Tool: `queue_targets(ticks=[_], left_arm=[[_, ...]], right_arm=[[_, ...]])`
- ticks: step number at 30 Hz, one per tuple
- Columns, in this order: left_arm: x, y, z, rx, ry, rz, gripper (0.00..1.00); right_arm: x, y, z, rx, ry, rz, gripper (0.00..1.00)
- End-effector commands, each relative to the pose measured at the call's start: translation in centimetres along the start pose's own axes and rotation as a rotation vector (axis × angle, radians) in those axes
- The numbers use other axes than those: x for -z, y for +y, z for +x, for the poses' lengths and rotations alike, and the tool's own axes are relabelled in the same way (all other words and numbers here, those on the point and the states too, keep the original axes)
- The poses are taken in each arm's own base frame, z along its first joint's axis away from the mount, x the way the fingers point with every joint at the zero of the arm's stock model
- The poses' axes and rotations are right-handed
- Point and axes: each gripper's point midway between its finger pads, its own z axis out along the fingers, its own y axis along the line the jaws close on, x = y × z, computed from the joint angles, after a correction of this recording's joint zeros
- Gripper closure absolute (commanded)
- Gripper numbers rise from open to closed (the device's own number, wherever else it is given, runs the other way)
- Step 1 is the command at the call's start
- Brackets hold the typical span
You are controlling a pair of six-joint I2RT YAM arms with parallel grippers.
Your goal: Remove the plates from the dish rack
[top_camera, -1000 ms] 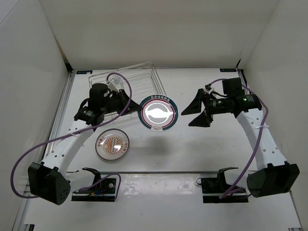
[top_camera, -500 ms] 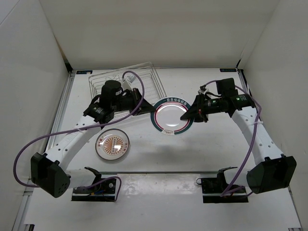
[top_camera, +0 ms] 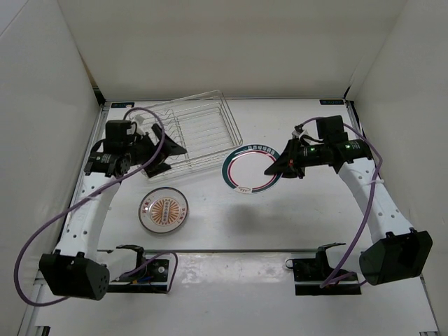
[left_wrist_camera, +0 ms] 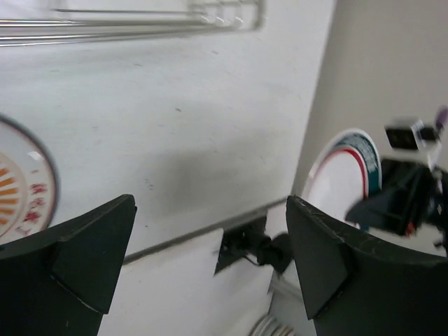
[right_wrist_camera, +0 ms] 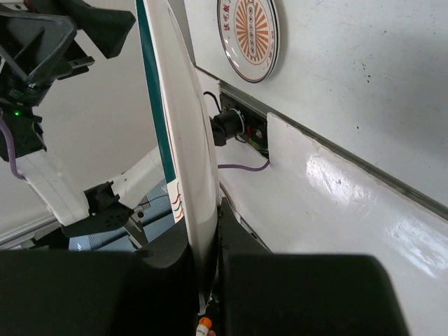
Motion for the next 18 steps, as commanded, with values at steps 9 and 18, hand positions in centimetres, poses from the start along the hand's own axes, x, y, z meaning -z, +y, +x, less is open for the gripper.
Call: queue_targets(ticks=[9, 18], left_arm=[[7.2, 11.4, -2.7, 0.110, -0.157, -0.576, 0.00], [3.6, 14.4, -2.0, 0.307, 0.009, -0.578, 0.00]], right_arm=[[1.2, 0.9, 0.7, 0.035, -0.009, -0.035, 1.00], [1.0, 0.8, 0.6, 0.023, 0.001, -0.044, 1.00]])
